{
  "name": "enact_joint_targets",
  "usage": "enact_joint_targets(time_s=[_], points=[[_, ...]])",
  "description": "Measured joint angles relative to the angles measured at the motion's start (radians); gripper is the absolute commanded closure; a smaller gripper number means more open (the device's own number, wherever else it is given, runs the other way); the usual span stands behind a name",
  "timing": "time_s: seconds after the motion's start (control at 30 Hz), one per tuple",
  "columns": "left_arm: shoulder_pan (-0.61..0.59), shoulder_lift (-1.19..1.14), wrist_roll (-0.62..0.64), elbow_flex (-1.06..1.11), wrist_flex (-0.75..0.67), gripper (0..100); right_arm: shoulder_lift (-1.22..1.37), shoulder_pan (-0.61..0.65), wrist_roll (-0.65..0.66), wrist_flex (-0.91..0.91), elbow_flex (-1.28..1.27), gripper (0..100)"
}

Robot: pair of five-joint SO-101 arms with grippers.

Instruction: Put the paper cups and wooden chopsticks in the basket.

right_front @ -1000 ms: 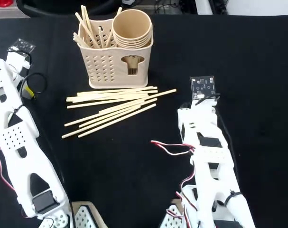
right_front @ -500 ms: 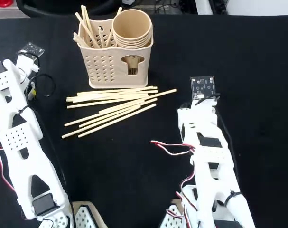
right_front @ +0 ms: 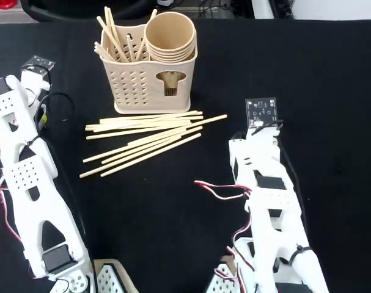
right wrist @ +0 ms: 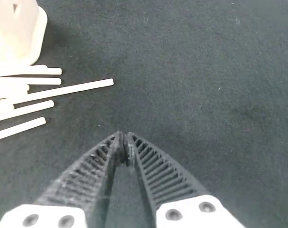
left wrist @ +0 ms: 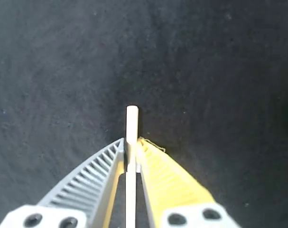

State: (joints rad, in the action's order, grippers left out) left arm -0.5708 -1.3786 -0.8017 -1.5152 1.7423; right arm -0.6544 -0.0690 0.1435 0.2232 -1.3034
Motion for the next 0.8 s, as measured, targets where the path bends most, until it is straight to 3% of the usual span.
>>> enact_joint_targets(time_s=[0.33,0.57,0.8], points=[[-0.012,0.143,0.27,-0.092,0.011,97,0.0,0.0,0.0,0.0,0.0,98.5],[-0.008,0.42,0.477,-0.103,0.014,97,0.0,0.0,0.0,0.0,0.0,98.5],[0.092,0.761,0.692,-0.103,0.015,97,0.0,0.0,0.0,0.0,0.0,98.5]])
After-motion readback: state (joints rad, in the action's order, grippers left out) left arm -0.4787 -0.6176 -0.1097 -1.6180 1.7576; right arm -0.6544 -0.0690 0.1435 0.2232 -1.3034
